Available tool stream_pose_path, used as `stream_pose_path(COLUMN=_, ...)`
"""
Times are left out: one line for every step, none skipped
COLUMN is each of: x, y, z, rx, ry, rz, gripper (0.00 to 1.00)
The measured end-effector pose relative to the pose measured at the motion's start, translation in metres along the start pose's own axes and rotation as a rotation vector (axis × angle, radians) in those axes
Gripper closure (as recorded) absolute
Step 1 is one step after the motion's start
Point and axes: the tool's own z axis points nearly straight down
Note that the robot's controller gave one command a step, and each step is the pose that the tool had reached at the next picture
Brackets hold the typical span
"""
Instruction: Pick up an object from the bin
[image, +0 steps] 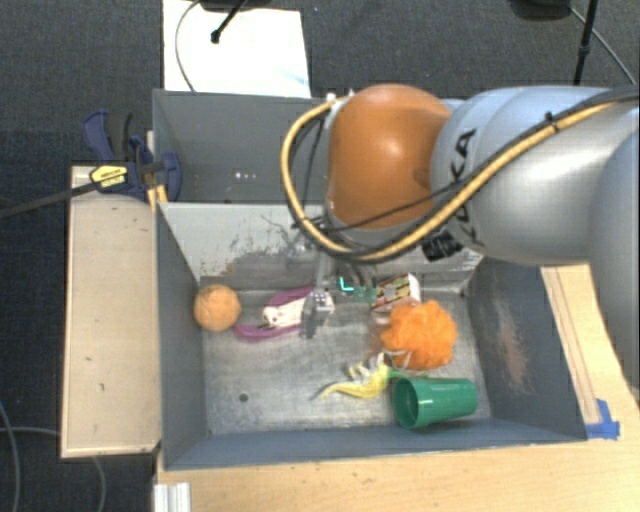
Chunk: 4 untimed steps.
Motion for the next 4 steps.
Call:
stream_pose_path(x=-0.002, y=-0.001, z=-0.005, rx=-0.001, ry=-0.008, rz=0.004, gripper=0.00)
stream_pose_path(x=-0.003, y=0.023, z=0.028, rx=-0.001, ry=-0.014, rz=-0.078, gripper=0.00)
stream_pose_path(x=0.010, y=0.049, z=0.076, rx=0.000, ry=-0.009, rz=-0.324, gripper=0.00)
stream_pose_path(x=-0.018, y=0.003, z=0.136, rx=0.000, ry=-0.010, rz=-0.214, gripper=1.00)
